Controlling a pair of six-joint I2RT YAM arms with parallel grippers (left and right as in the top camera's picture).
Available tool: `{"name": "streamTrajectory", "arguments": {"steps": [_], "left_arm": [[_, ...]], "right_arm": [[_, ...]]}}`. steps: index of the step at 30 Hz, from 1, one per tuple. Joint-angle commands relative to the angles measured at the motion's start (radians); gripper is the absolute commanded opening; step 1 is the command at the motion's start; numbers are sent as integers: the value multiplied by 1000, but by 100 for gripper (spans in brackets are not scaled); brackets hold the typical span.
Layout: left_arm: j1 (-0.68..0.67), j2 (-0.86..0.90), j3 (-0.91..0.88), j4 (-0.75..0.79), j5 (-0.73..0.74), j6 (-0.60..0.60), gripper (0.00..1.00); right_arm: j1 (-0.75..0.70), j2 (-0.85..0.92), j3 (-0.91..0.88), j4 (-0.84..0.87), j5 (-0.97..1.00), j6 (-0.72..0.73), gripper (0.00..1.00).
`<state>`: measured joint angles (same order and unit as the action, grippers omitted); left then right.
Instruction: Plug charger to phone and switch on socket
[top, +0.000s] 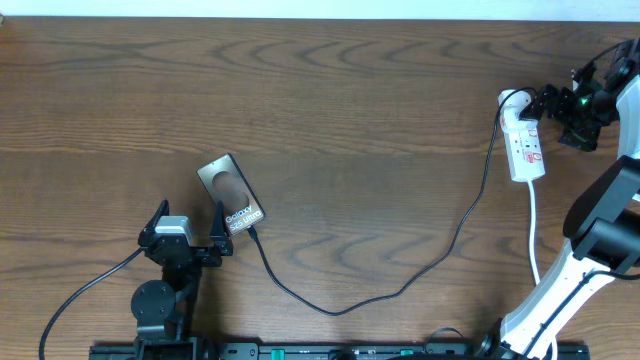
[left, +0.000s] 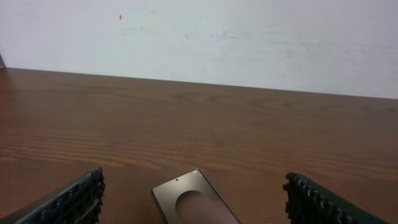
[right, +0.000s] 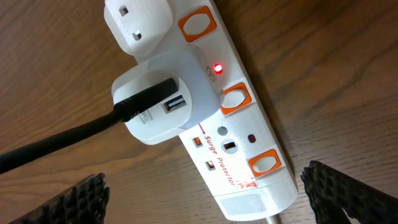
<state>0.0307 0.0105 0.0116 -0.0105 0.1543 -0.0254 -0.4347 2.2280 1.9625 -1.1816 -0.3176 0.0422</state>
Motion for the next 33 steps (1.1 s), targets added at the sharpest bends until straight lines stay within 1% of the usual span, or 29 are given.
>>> {"name": "streamTrajectory", "arguments": {"steps": [1, 15, 21, 33], "left_arm": [[-4, -6, -7, -49, 13, 10, 90], [-4, -6, -7, -49, 13, 10, 90], [-4, -6, -7, -49, 13, 10, 90], [-4, -6, -7, -49, 13, 10, 90]], "right_arm": [[-2, 3, 16, 0, -5, 10, 99], [-2, -16, 16, -4, 6, 9, 99], [-2, -125, 14, -14, 39, 5, 99], [-2, -319, 14, -49, 39, 6, 99]]}}
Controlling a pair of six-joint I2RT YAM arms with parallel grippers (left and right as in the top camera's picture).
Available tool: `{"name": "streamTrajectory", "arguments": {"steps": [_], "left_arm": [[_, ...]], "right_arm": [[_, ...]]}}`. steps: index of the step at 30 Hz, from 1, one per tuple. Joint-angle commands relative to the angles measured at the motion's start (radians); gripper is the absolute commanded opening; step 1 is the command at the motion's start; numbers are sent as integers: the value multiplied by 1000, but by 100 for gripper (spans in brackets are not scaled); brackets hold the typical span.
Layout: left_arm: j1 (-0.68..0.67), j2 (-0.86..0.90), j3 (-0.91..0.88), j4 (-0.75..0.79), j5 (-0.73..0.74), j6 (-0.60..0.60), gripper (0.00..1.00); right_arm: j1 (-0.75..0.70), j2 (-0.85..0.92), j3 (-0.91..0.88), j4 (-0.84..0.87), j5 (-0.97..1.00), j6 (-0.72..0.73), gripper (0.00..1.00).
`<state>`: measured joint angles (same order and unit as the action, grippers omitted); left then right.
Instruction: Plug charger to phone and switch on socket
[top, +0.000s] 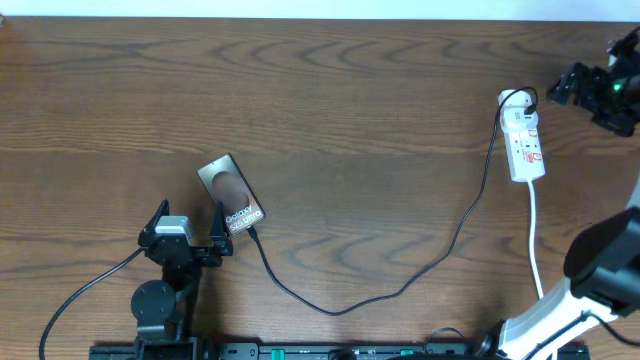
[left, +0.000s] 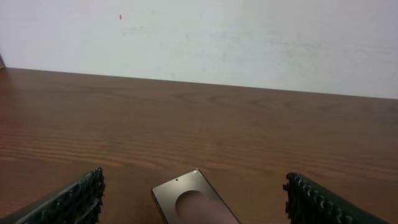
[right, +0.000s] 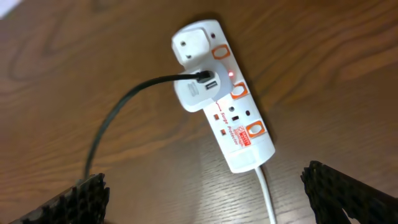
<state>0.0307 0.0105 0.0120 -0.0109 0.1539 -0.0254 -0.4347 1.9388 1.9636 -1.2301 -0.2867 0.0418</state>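
Observation:
The phone (top: 231, 193) lies on the table with the black charger cable (top: 400, 290) plugged into its lower end. That cable runs right to a white adapter (right: 194, 94) in the white power strip (top: 523, 140), whose red light (right: 231, 74) glows. My left gripper (top: 189, 228) is open, low on the table, with the phone (left: 194, 202) just ahead between its fingers. My right gripper (top: 595, 92) is open, raised to the right of the strip (right: 233, 121).
The strip's white lead (top: 534, 235) runs down toward the table's front edge. A white wall (left: 199, 43) rises behind the table's far edge. Bare wood lies between phone and strip.
My right gripper has pulled back up and to the right from the power strip, which now looks smaller in its wrist view. The left gripper and phone have not moved.

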Motion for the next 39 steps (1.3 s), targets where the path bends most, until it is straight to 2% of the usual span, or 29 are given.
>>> {"name": "streamTrajectory", "arguments": {"steps": [1, 9, 12, 15, 19, 28, 39], "left_arm": [[-4, -6, -8, -48, 13, 10, 90], [-4, -6, -8, -48, 13, 10, 90], [-4, -6, -8, -48, 13, 10, 90], [-4, -6, -8, -48, 13, 10, 90], [-4, -6, -8, -48, 13, 10, 91], [-4, -6, -8, -48, 13, 10, 90], [-4, -6, -8, -48, 13, 10, 90]], "right_arm": [[-2, -44, 13, 1, 8, 6, 99], [6, -211, 12, 48, 6, 6, 99], [27, -293, -12, 110, 6, 6, 99], [71, -407, -109, 226, 8, -9, 99], [145, -600, -335, 408, 21, -73, 99], [255, -1016, -887, 776, 93, -73, 99], [370, -1414, -1497, 1327, 94, -111, 99]]}}
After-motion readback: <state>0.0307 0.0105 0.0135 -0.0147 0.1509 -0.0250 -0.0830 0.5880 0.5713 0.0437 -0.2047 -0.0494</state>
